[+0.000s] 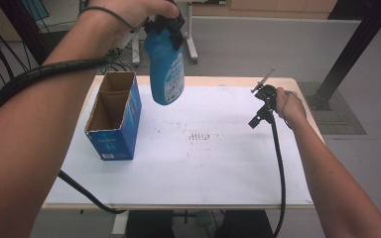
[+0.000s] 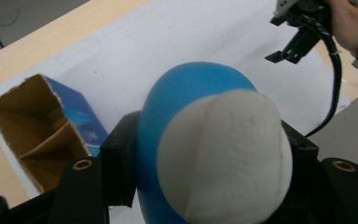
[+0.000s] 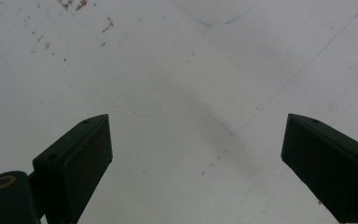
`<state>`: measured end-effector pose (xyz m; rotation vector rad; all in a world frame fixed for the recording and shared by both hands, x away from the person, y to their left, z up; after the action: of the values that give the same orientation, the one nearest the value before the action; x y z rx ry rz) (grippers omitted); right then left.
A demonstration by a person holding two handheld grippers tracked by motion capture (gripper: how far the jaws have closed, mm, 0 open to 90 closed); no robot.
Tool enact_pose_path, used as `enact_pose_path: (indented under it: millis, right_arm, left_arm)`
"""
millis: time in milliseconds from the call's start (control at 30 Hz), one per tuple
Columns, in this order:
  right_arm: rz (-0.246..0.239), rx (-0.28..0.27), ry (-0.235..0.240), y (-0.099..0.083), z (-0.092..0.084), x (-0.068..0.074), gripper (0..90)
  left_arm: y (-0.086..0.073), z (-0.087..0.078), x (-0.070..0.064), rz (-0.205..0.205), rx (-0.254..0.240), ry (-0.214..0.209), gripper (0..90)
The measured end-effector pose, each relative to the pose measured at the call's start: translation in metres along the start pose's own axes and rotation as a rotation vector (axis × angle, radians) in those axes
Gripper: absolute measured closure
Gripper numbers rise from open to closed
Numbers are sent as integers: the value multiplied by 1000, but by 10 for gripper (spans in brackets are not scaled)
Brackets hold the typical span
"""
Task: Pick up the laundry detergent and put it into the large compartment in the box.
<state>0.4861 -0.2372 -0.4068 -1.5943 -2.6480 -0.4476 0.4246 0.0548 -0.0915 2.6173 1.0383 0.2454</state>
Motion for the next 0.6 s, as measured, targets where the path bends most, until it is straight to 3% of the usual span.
enact_pose_path:
  millis: [267,400,600]
  right_arm:
    - [-4,-2,0,0,0,0,82]
    - [-1,-2,1,0,0,-1,82]
    - [-2,3,1,1,2,0,82]
  left_arm:
    - [-19,-8,45,-150,-5,42,377]
    - [-31,-11,70,-216,-6,89,377]
    - [-46,-15,97,-305,15,143,377]
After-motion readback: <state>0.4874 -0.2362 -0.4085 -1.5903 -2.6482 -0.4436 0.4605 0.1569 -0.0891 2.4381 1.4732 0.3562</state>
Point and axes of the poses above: each handheld gripper's, and its own axes: z roughly forward along the jaws, y roughly out of its top, x roughly to its left, the point moved 7 cm from there along z, roughly forward along the jaws, and after that the axes turned 15 degrees about z, right-handed, at the moved point
